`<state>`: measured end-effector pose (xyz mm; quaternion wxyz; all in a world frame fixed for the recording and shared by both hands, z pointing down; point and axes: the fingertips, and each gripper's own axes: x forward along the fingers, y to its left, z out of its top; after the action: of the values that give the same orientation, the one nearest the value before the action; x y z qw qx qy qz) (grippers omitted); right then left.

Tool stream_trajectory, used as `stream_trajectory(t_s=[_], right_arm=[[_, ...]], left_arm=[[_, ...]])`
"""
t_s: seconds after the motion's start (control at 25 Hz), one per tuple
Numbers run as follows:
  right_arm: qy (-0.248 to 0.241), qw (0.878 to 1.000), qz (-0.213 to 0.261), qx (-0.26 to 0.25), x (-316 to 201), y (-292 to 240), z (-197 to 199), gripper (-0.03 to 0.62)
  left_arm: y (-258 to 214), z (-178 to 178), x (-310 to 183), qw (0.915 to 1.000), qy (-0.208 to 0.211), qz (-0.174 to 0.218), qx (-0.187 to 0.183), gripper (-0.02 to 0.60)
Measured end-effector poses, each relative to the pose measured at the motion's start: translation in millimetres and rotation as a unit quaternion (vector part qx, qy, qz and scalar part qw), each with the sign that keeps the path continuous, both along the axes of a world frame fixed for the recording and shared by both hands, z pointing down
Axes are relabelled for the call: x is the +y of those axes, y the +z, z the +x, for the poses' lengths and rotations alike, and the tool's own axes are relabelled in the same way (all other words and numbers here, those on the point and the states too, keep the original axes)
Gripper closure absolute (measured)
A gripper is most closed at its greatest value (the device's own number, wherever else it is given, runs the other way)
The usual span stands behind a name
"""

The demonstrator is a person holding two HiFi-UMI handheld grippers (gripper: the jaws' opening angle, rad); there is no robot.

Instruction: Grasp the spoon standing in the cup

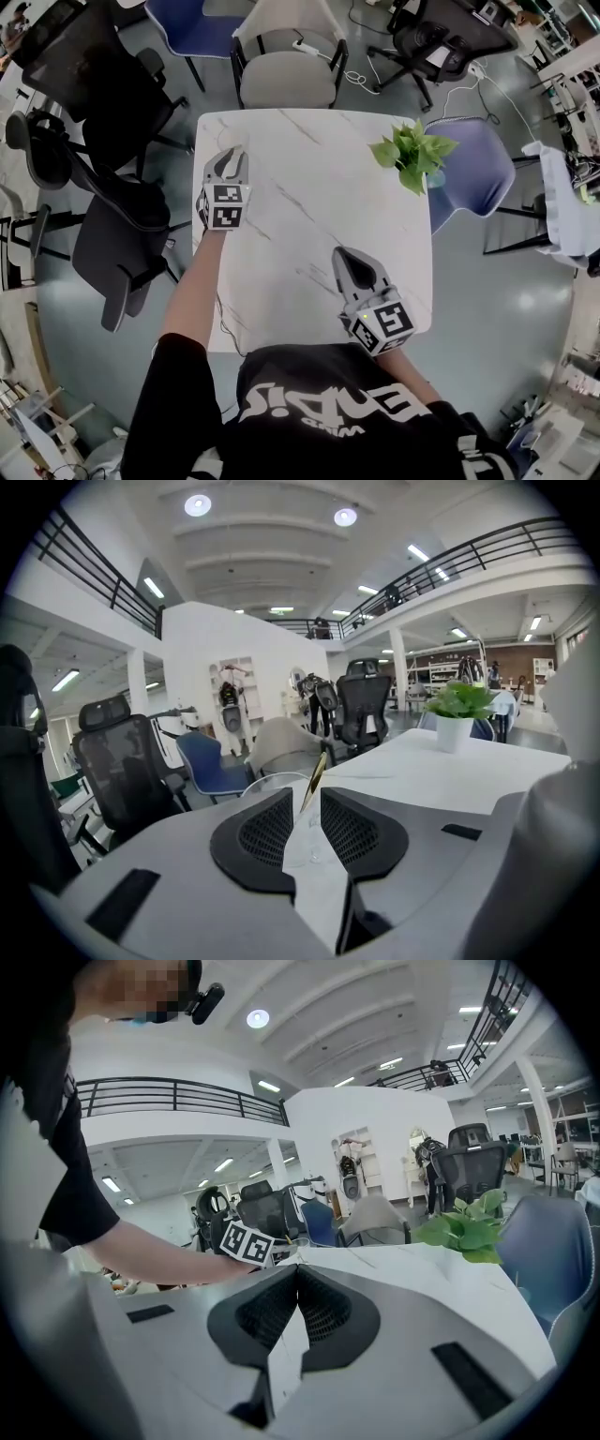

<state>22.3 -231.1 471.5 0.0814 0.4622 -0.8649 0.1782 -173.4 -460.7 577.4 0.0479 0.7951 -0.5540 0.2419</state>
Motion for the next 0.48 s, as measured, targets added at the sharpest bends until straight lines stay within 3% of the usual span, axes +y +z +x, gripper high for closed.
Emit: stream_trajectory(t_s=[0.48], right_arm=[[0.002, 1.000, -0.006, -0.001, 1.1, 3.4, 1.0, 0.582]], left_arm=[[7.2, -3.5, -6.4, 0.9999, -0.007, -0.006, -0.006, 0.519]])
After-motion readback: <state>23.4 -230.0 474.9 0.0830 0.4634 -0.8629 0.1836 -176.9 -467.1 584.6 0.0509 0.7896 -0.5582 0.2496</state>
